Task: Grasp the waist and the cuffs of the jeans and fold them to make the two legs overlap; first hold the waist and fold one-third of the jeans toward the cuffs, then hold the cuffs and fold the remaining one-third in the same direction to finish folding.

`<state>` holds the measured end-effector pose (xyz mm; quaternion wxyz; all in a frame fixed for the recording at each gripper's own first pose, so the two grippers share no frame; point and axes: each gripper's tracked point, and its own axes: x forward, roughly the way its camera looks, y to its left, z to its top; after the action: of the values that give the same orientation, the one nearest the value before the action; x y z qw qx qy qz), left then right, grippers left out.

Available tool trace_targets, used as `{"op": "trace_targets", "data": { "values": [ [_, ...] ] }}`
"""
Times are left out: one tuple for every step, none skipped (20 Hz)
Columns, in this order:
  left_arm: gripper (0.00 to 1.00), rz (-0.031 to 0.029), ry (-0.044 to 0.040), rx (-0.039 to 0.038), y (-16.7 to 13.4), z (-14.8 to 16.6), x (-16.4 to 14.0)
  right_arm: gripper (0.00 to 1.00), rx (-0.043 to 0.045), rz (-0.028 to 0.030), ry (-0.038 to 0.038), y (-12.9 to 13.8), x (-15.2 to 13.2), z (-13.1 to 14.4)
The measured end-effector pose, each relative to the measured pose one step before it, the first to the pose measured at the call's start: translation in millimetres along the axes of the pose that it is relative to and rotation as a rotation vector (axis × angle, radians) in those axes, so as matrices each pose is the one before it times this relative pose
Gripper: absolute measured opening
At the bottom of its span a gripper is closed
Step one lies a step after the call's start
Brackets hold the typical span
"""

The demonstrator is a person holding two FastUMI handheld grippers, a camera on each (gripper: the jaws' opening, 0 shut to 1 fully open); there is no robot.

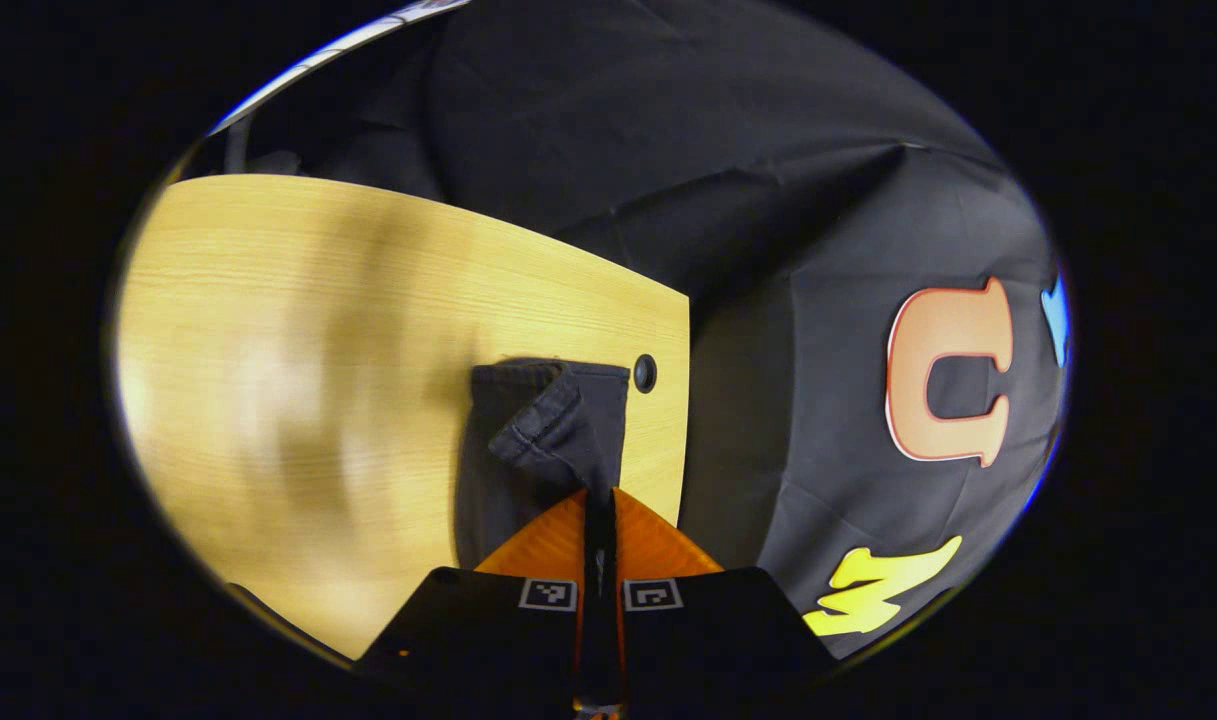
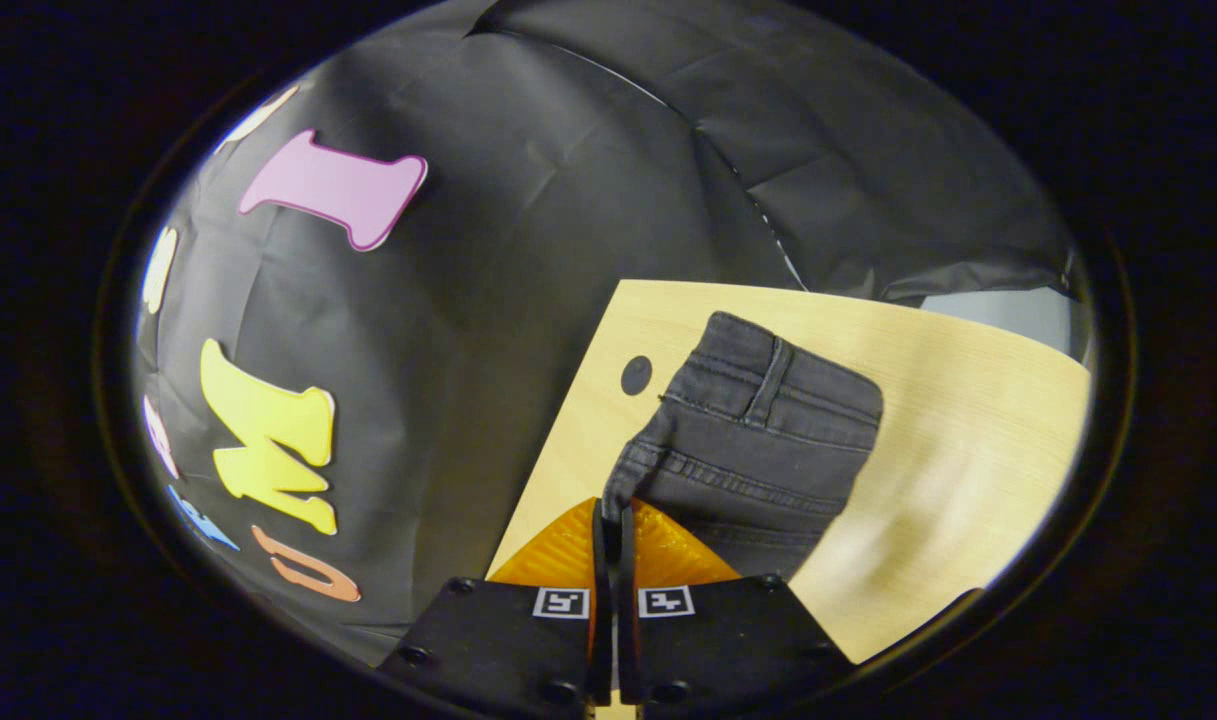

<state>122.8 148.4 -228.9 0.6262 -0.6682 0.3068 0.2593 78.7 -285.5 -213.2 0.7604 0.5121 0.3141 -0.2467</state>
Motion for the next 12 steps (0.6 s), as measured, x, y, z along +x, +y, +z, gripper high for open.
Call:
{"op": "trace_targets", "data": {
  "values": [
    [0.03, 0.00888, -0.00257, 0.02807, -5.80, 0.09, 16.61, 0.03, -0.00474, -0.00948, -0.00689, 0.29, 13.02, 1.85],
    [0.03, 0.02000, -0.00853, 0.03905, -2.32, -0.06, 15.79, 0.00, -0.00238, -0.00333, 0.00057, 0.09, 13.84, 0.77],
    [0.03, 0.01860, -0.00486, 0.03515, 0.24, -0.39, 13.93, 0.00, -0.00695, -0.00723, -0.00321, 1.06, 13.67, -0.62],
    [0.03, 0.00910, -0.00023, 0.02978, -3.70, 0.48, 14.99, 0.00, -0.01119, -0.01161, -0.00384, -2.04, 13.18, 0.87],
    [0.03, 0.00320, 0.00200, 0.01889, -3.84, 0.21, 13.93, 0.04, -0.01508, -0.00872, -0.00741, -1.26, 12.57, 0.28],
    [0.03, -0.00403, 0.01135, 0.01047, -6.11, -0.52, 12.10, 0.00, -0.02420, -0.01516, -0.00526, -2.21, 10.57, 0.76],
    [0.03, 0.00241, 0.00516, 0.00791, -4.24, 0.32, 9.31, 0.03, -0.02837, -0.01918, -0.00071, -2.36, 11.73, -2.44],
    [0.03, -0.00040, -0.00540, 0.00521, -2.70, 1.74, 7.85, 0.04, -0.02015, -0.01295, -0.00472, -2.21, 6.78, 0.36],
    [0.03, 0.00202, 0.00191, 0.00591, 1.73, -2.50, 5.79, 0.07, -0.01950, -0.01434, 0.00088, -1.60, 8.09, -0.69],
    [0.03, 0.01819, 0.01143, 0.00861, 2.00, -2.51, 2.12, 0.07, -0.01115, -0.01546, -0.00123, -1.59, 7.10, -0.58],
    [0.03, 0.01915, 0.00421, 0.01964, 6.46, -2.54, 3.35, 0.04, -0.00638, -0.01012, 0.00070, -1.46, 4.35, -2.31],
    [0.03, 0.00249, 0.00482, 0.00898, 2.31, 0.31, 3.34, 0.03, -0.00993, -0.01519, -0.00028, -2.34, 3.03, -1.59]
  ]
}}
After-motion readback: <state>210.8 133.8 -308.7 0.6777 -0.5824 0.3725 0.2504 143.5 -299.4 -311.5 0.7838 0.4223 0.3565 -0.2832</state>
